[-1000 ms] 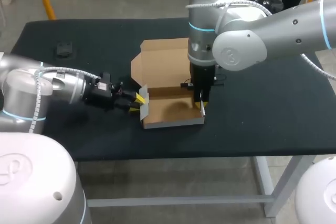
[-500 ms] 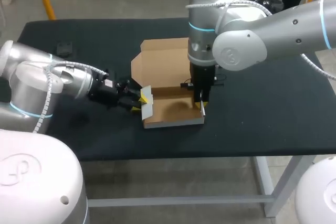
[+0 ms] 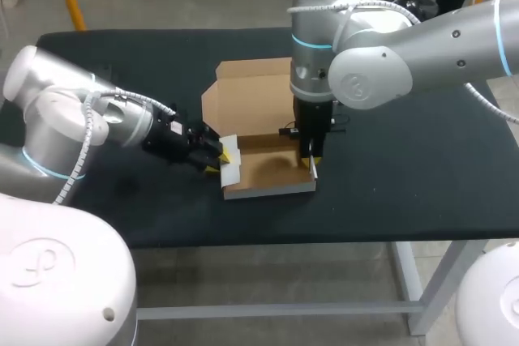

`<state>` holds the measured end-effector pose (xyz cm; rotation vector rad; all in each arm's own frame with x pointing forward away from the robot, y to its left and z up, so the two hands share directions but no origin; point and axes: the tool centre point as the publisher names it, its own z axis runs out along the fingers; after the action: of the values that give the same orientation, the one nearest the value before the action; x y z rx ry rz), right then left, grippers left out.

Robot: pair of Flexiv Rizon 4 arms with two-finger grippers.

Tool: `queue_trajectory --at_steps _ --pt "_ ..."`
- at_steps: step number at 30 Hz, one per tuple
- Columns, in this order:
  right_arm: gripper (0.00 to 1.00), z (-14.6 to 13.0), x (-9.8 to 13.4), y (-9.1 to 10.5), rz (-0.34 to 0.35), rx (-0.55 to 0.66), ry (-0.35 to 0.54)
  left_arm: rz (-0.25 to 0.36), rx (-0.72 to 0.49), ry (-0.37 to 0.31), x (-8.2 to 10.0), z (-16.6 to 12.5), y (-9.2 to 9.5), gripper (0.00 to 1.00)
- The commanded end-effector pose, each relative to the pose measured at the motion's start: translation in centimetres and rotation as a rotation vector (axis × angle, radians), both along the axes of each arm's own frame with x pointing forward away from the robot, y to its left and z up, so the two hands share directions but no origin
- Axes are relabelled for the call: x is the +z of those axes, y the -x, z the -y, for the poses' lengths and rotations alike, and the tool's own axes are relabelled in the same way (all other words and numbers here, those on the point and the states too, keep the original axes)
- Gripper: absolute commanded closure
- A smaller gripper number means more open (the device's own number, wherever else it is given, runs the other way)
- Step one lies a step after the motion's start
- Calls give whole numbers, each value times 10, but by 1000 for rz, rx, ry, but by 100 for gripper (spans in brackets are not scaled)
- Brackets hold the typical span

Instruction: Assemble the packaging by folding the flat box into shape, placing the metal phone stand inside, and closing the box properly

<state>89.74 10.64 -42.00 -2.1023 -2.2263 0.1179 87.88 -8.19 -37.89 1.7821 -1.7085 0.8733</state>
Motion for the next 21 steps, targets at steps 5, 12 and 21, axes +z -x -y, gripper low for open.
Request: queue_trajectory --at_steps 5,12,21 --pt "100 -2 1 -1 -5 1 3 2 -10 -48 0 5 3 53" --pt "100 -2 1 -1 -5 1 3 7 -33 -116 -3 8 6 55" --pt "100 -2 1 -1 -5 1 3 6 -44 -263 -10 14 7 57"
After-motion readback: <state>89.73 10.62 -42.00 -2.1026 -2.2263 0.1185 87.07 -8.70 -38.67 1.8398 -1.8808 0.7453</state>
